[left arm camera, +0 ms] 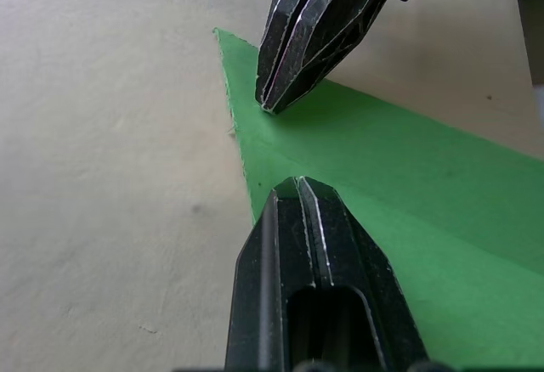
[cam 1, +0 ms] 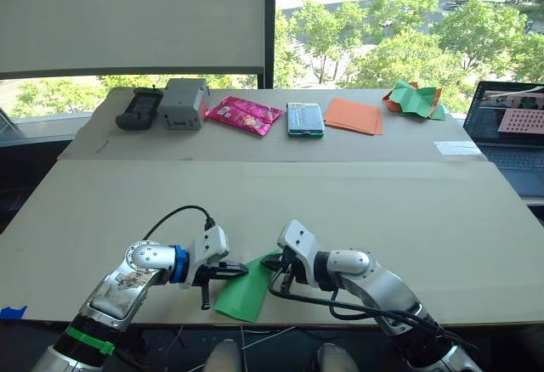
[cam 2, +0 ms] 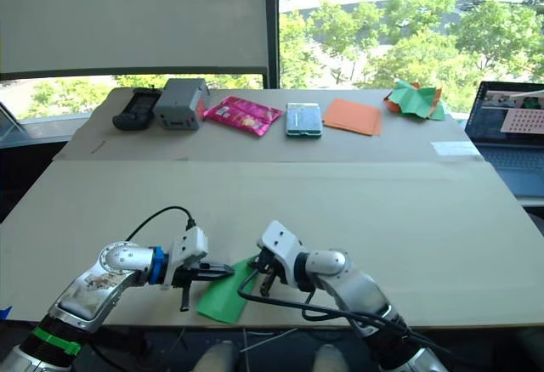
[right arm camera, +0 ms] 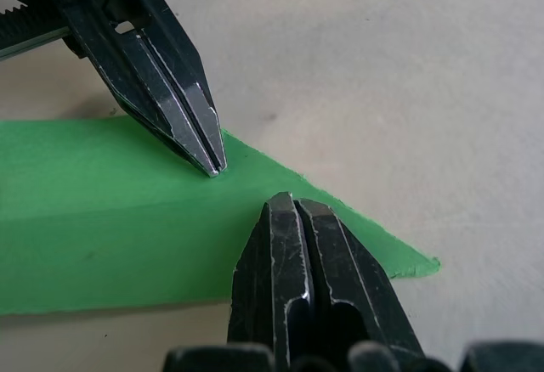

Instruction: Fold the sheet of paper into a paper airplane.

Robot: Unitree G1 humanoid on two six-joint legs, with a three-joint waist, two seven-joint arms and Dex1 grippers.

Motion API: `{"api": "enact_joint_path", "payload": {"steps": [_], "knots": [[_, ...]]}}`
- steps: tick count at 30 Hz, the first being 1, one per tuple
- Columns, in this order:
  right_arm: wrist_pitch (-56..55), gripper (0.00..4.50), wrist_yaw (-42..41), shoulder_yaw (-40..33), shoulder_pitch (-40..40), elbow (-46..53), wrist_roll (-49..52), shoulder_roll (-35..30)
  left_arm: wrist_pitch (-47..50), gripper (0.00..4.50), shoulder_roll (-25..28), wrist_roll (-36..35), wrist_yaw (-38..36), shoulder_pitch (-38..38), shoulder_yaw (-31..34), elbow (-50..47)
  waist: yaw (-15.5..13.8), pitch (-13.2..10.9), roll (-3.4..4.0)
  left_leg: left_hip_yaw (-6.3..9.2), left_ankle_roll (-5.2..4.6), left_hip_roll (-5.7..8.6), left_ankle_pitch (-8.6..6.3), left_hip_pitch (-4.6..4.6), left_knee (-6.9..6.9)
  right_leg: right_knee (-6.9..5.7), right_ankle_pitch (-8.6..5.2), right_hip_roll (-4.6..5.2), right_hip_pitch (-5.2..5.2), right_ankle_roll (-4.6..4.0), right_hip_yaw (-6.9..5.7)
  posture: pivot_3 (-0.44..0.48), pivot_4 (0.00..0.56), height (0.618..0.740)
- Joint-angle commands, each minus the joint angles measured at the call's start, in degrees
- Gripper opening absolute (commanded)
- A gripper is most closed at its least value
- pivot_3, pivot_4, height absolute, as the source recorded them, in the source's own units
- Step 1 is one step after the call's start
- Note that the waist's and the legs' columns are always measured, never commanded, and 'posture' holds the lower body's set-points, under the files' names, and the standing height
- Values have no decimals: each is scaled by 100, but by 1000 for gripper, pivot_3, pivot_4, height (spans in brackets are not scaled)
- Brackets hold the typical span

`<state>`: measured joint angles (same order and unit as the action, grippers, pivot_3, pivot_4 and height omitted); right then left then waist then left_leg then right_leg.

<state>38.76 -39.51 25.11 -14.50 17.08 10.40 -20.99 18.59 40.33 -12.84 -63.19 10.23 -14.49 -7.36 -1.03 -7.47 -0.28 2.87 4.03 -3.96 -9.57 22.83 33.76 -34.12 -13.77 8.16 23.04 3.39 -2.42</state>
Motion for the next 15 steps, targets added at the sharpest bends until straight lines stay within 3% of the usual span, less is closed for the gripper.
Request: {"api": "enact_joint_path", "payload": {"steps": [1,15], "knots": [[-146,0,26,-418,22,351,189,-11,-109,17,-11,319,47,-64,-230,272,-2,1,2,0,0,0,0,0,0,0,0,0,1,0,0,0,150,706],[-926,0,301,-213,223,-900,-433,117,-111,17,-64,348,10,-50,-281,245,11,39,14,0,0,0,0,-2,0,-1,0,0,0,0,1,0,150,706]]}}
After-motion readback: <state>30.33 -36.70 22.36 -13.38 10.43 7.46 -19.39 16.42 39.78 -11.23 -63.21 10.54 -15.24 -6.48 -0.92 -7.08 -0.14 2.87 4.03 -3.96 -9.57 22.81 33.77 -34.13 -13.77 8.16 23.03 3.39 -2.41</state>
